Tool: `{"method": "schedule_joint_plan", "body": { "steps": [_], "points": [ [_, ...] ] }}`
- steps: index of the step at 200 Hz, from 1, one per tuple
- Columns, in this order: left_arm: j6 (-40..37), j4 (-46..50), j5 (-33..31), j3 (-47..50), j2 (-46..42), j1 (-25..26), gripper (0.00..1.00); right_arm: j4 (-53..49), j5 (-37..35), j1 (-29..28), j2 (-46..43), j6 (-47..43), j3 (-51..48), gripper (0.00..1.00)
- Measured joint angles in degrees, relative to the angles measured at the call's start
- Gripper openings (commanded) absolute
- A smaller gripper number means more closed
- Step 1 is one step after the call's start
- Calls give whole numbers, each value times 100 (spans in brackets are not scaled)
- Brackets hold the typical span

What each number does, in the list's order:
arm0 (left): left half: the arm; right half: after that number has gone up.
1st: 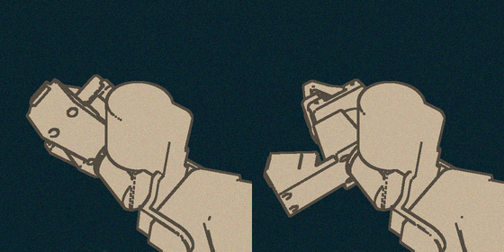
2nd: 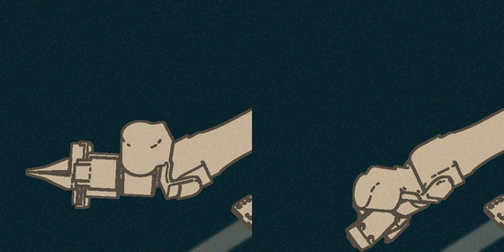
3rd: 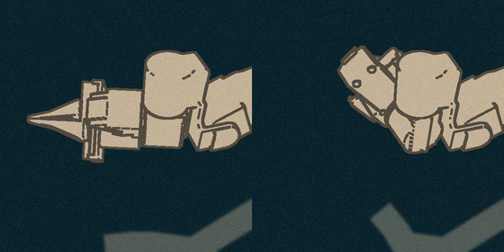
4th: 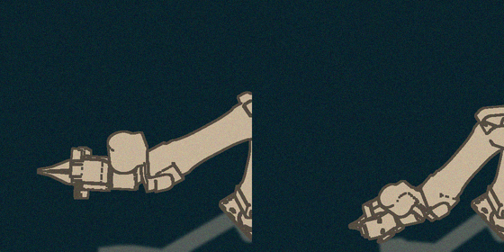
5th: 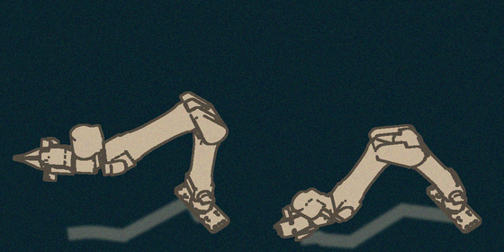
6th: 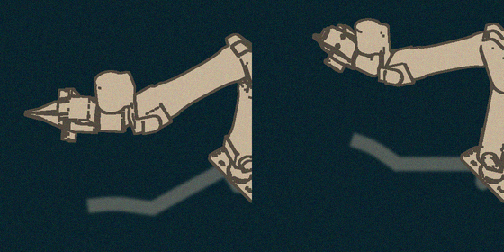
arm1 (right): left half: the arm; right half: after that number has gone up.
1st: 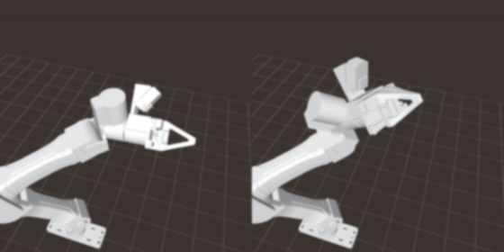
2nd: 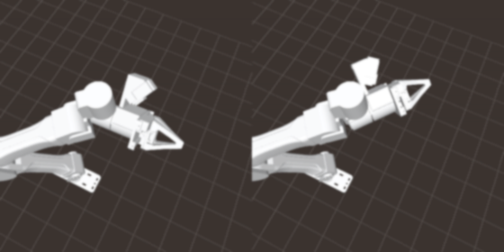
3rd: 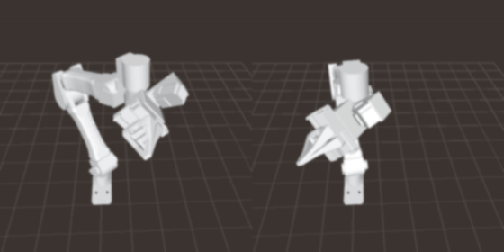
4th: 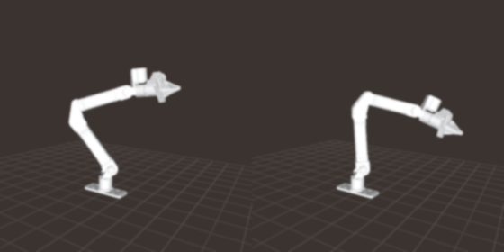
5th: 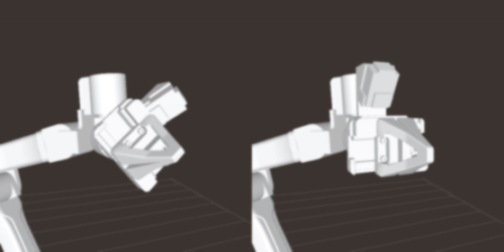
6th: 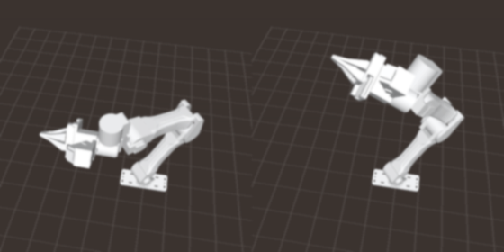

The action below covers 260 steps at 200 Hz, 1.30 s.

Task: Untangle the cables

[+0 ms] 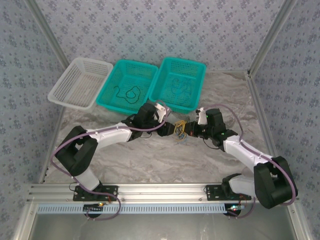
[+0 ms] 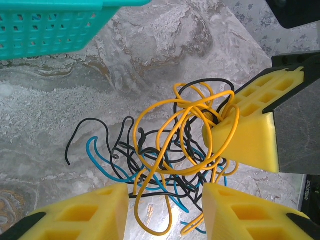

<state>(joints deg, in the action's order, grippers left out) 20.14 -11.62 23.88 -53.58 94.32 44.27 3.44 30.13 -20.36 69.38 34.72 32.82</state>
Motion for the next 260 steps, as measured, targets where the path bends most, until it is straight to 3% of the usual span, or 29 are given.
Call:
{"method": "schedule_joint_plan", "body": {
  "steps": [62, 127, 137, 155, 168, 181, 236, 260],
  "points": [
    [-212, -59, -120, 17, 15, 0, 43, 31, 101, 35, -164, 44, 0, 4],
    [-203, -61, -146, 13, 101, 0, 10, 70, 118, 37, -166, 44, 0, 8],
    [-157, -46, -186, 13, 114, -2, 0, 68, 105, 35, -177, 44, 0, 19],
    [-109, -15, -232, 4, 116, -11, 0, 4, -68, 35, -203, 44, 0, 50],
    [-92, 57, -245, -28, 116, -28, 0, -155, -352, 9, -238, 15, 2, 81],
    [-52, 140, -243, -81, 116, -39, 0, -356, -719, -59, -258, -74, 11, 100],
    [92, 422, -201, -374, 116, -44, 0, -704, -1663, -538, -258, -597, 166, 99],
    [116, 459, -181, -492, 116, -44, 0, -483, -1930, -568, -101, -627, 221, 81]
  ]
}}
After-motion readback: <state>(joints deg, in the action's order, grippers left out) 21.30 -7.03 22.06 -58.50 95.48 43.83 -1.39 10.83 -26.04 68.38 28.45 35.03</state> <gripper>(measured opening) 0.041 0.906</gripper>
